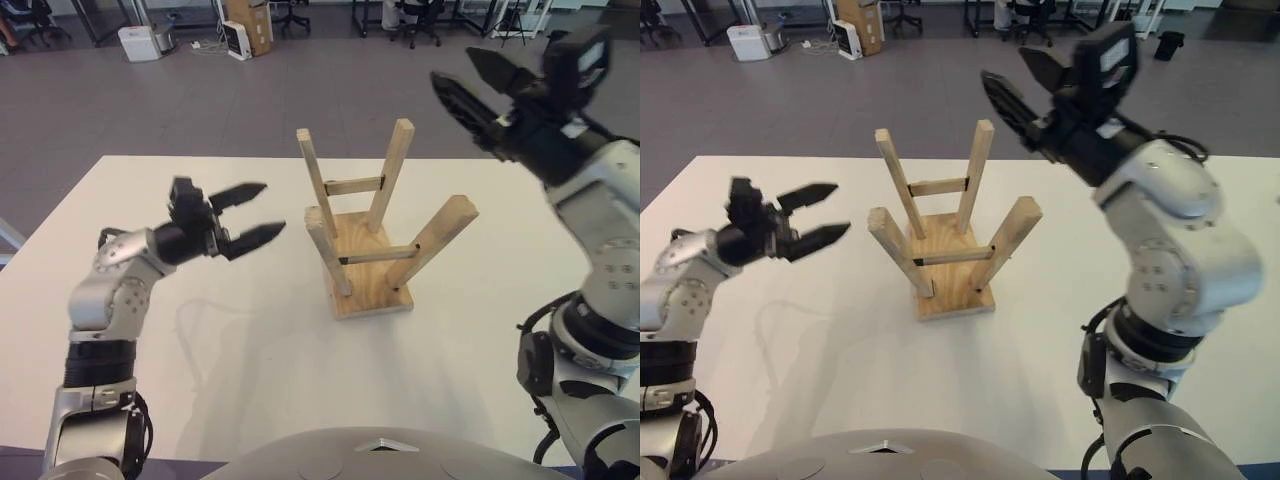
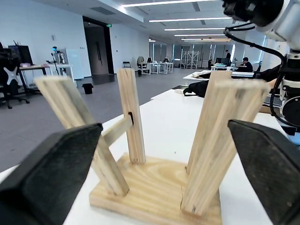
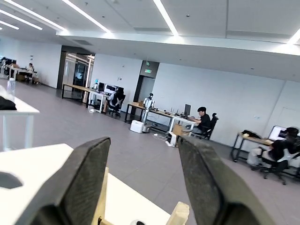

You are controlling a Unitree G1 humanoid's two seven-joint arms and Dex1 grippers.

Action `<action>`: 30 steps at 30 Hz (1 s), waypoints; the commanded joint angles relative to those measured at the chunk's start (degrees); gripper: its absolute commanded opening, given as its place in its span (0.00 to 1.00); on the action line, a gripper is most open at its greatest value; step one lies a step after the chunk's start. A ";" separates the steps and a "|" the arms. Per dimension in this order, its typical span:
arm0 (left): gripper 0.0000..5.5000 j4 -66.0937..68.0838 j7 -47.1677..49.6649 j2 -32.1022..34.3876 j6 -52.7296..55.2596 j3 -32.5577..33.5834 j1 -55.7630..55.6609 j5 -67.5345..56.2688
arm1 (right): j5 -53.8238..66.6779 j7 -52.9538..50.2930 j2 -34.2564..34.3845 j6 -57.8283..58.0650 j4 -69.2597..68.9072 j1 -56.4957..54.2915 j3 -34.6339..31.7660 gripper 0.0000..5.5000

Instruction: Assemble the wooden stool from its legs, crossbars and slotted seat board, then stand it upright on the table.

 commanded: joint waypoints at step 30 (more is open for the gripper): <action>0.89 -2.40 9.45 -25.34 -3.16 -22.10 -1.44 4.59 | 13.30 -3.87 1.02 -1.32 -0.55 26.46 8.42 0.48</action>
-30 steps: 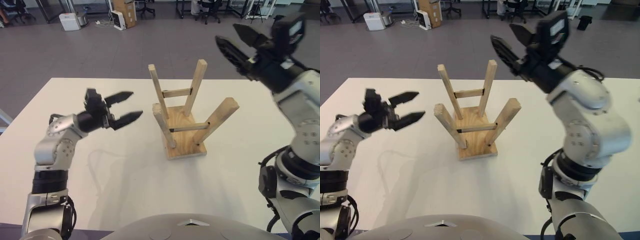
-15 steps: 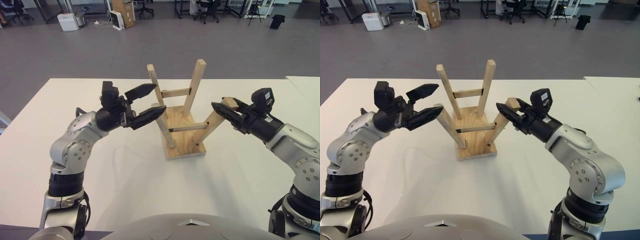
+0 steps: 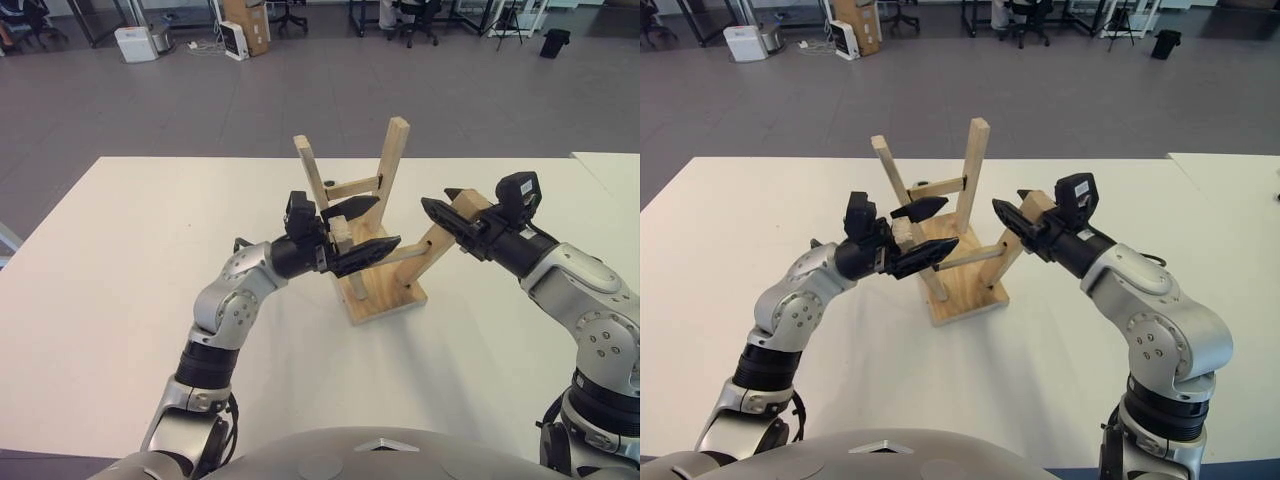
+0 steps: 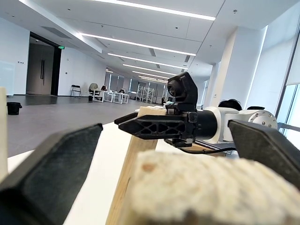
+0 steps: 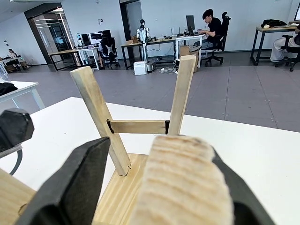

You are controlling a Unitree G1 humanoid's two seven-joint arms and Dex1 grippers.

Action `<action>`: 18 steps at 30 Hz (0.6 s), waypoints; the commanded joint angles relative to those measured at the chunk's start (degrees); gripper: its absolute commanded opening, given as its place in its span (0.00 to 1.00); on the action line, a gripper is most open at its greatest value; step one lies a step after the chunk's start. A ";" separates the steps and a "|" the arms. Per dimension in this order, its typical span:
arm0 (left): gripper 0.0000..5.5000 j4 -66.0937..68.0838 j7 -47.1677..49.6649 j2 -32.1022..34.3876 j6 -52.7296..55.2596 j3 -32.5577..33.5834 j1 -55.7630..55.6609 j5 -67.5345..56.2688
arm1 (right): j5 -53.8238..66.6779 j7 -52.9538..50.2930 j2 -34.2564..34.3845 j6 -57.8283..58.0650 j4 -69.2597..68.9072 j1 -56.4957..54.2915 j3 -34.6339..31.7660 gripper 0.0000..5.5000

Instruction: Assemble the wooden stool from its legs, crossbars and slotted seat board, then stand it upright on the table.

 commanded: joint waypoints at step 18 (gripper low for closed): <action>0.90 -16.10 4.37 17.14 15.48 17.71 -2.07 -18.26 | 0.44 9.02 -4.24 -11.49 7.59 11.02 1.55 0.36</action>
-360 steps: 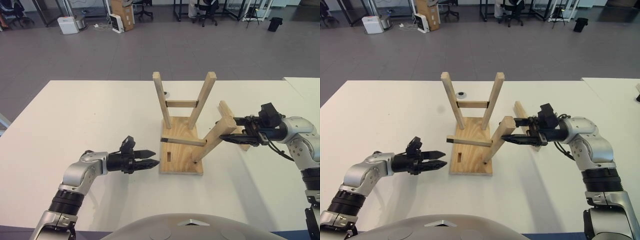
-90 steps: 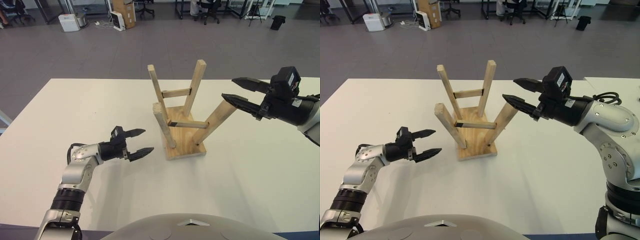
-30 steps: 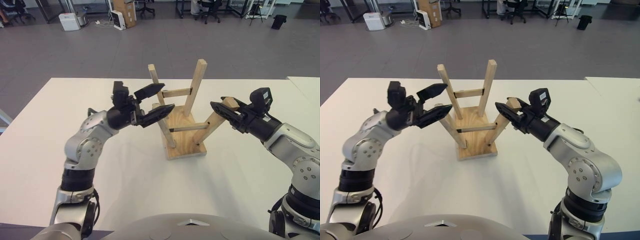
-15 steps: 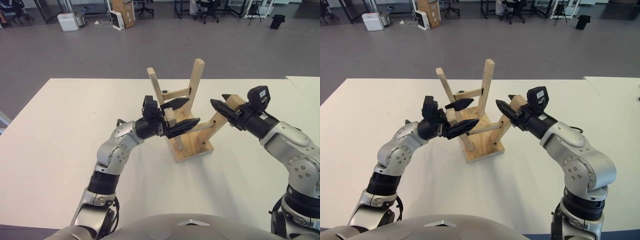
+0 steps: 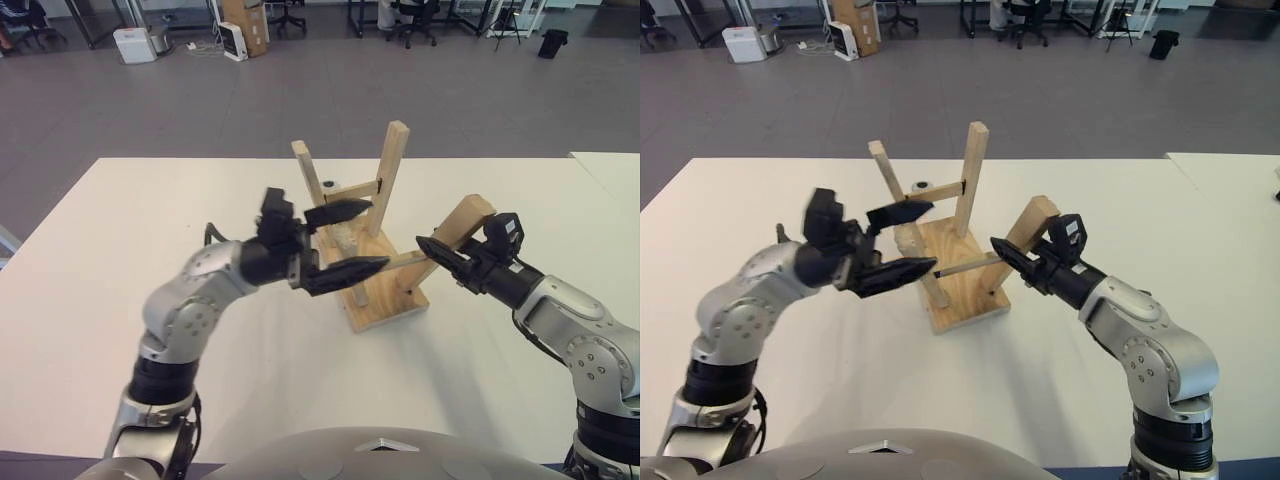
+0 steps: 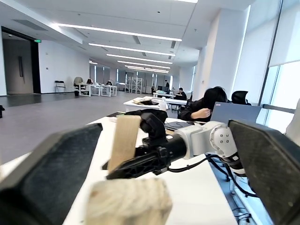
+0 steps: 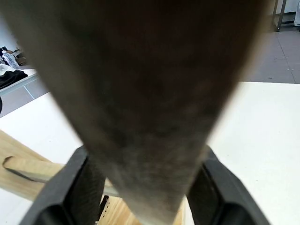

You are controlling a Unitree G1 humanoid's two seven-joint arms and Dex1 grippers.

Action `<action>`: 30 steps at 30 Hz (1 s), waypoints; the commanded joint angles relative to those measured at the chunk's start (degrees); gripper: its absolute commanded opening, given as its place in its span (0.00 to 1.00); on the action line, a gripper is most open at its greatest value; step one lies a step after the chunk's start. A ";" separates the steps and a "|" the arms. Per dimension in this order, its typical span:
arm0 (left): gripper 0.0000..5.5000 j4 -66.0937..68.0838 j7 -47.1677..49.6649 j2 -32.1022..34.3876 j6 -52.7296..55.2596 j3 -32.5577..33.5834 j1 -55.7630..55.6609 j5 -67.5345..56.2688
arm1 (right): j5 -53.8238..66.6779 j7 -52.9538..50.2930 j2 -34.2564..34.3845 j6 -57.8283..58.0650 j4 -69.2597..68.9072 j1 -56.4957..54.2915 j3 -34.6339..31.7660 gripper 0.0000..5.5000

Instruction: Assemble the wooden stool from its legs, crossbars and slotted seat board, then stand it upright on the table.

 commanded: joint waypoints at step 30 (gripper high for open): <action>0.90 63.72 -8.05 9.73 -27.69 7.42 -15.00 26.39 | -7.96 18.05 -10.08 -24.76 20.68 -22.61 0.06 0.46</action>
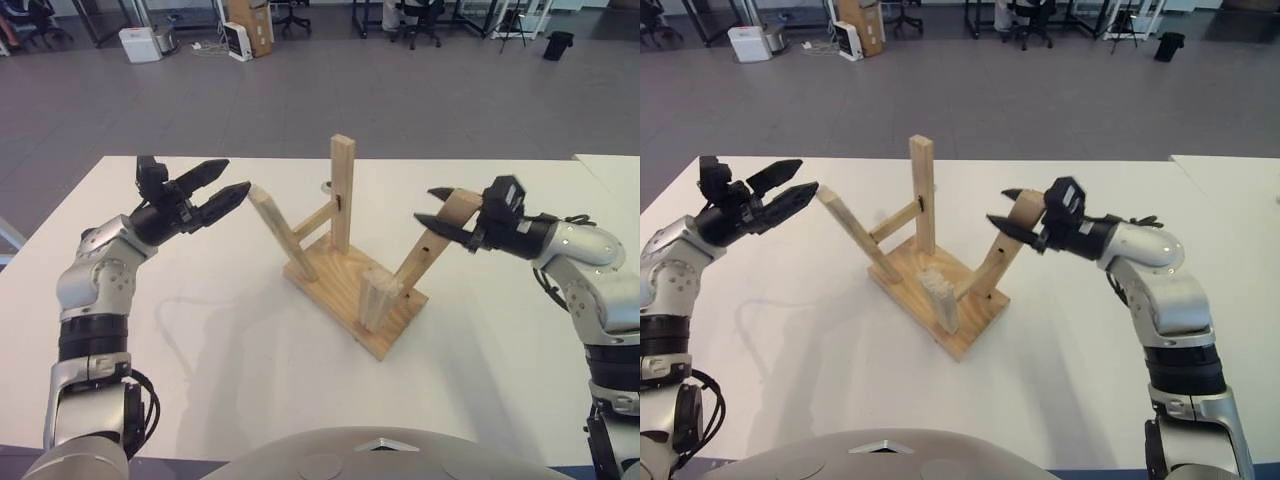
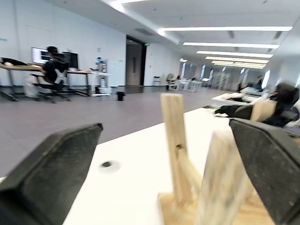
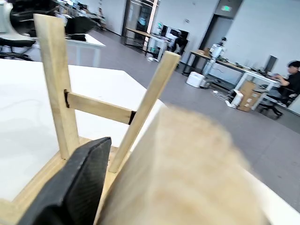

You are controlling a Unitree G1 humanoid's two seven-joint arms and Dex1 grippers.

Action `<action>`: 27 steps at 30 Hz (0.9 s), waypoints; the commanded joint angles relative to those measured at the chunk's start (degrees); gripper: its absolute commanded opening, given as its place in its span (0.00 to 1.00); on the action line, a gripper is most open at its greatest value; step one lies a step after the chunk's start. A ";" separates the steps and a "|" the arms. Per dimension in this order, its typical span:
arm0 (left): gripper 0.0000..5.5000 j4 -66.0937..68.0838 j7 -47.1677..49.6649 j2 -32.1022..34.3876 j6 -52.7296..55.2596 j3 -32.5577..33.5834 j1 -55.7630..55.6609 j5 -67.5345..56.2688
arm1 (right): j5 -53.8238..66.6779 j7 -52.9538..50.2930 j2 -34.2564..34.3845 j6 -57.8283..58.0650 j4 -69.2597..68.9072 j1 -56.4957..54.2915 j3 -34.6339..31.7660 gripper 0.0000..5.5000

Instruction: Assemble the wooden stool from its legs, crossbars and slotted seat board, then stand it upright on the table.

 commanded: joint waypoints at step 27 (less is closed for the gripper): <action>0.90 55.03 20.12 -16.98 -39.39 -24.85 -17.42 50.75 | -14.28 -17.76 8.09 10.13 5.29 20.04 19.18 0.46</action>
